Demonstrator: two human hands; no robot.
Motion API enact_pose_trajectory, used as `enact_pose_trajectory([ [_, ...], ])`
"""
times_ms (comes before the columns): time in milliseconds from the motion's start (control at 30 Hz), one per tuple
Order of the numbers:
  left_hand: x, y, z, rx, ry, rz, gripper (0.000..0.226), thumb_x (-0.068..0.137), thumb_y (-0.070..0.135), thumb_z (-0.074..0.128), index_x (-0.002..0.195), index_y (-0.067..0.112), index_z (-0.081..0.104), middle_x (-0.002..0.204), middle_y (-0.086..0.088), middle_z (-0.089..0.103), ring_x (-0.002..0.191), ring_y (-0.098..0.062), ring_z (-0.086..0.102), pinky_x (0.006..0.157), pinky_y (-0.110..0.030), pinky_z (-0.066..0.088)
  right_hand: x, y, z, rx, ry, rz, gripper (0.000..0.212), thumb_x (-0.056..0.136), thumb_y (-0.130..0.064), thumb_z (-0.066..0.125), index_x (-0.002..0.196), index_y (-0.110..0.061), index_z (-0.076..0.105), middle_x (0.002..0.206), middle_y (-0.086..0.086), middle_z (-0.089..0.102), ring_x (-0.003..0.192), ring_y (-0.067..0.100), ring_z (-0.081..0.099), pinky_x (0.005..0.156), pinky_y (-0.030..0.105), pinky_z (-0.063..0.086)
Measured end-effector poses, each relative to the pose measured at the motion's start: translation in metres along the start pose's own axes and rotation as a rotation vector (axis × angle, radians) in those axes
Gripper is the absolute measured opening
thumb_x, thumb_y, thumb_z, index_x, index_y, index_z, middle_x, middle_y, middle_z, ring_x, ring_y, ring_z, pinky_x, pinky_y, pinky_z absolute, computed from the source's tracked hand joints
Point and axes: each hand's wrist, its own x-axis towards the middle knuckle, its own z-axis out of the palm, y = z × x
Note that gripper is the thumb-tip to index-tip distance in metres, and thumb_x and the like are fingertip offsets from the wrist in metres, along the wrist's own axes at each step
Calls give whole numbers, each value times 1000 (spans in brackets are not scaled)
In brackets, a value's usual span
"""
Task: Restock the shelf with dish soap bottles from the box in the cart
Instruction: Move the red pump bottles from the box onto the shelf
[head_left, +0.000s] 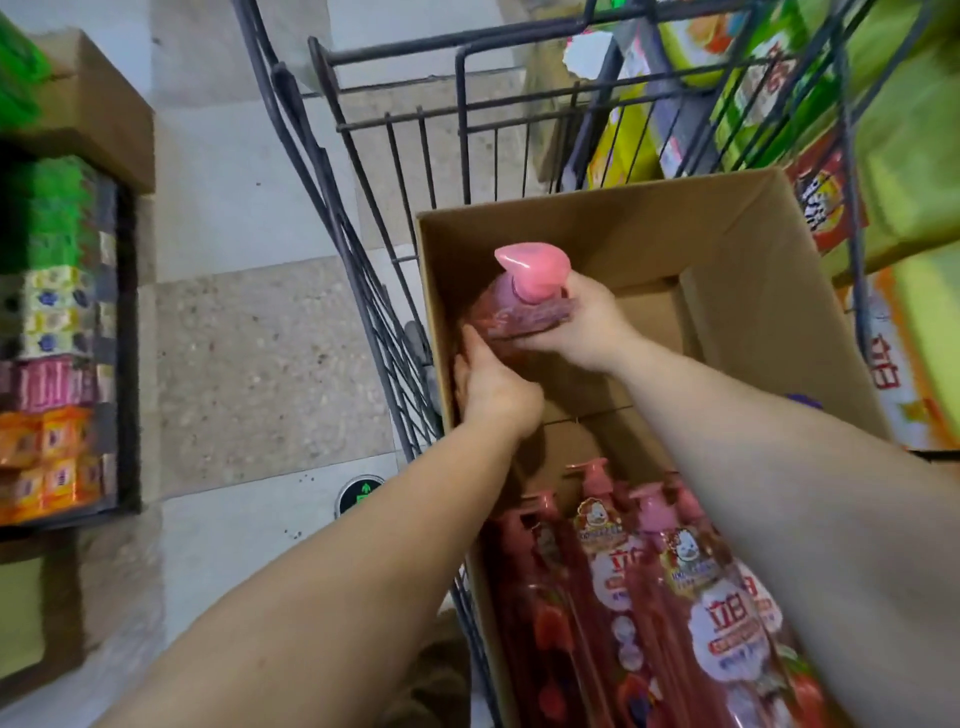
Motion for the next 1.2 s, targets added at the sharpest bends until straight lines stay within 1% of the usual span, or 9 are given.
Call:
enact_pose_trajectory([
  [133,1,3,0,-54,2,13,110,72,17,78,154,37,6,151,-9,30,139,-28,35,113,-38,35,-19,-8,-27,94,11,46,68,55,-2,92,115,-5,61,104,8,73,95,19,69,96,41,53],
  [233,-6,12,-3,-102,-129,73,113,67,9,85,153,35,16,145,-6,40,133,-26,42,107,-36,40,-41,-24,-59,104,-3,43,67,54,-1,92,114,-7,62,104,6,74,92,16,70,96,38,53],
  [333,-13,18,-8,-150,-308,150,95,60,-1,87,139,19,39,123,2,60,117,-18,57,96,-29,48,-69,-39,-86,120,11,58,62,57,4,89,113,-3,62,103,7,73,89,10,68,91,28,53],
  [533,-59,41,0,-177,-618,207,57,71,-18,73,115,11,52,91,2,73,74,-6,70,55,-17,54,-141,-56,-120,132,241,48,63,62,-6,89,117,-10,58,107,0,68,95,9,64,92,19,50],
  [700,-105,56,16,-90,-780,310,64,62,-4,86,116,11,55,99,-7,71,77,-14,72,54,-26,55,-215,-62,-148,120,425,51,82,52,-39,89,122,-15,57,113,-1,70,103,14,67,98,39,51],
  [800,-143,66,29,7,-884,397,87,44,18,98,121,12,58,111,-16,71,103,-37,68,88,-56,54,-276,-72,-167,67,559,62,72,61,-37,89,123,-19,58,113,-6,69,101,10,66,95,30,50],
  [1000,-274,65,46,143,-952,623,61,67,5,87,121,6,58,88,-7,72,70,-19,65,47,-23,46,-427,-86,-190,35,784,49,63,64,-41,87,119,-26,60,108,-12,69,92,1,66,85,17,51],
  [1133,-387,31,63,176,-1049,707,65,64,3,87,122,9,57,89,-3,74,74,-20,70,69,-38,55,-556,-84,-185,24,920,37,54,68,-32,86,115,-23,62,108,-6,70,94,8,68,91,31,53],
  [1200,-446,3,69,192,-1096,761,66,59,6,90,117,8,60,86,-3,74,72,-20,70,66,-36,56,-627,-87,-178,-2,988,45,53,70,-32,85,116,-24,59,104,-6,70,89,8,67,90,30,54],
])
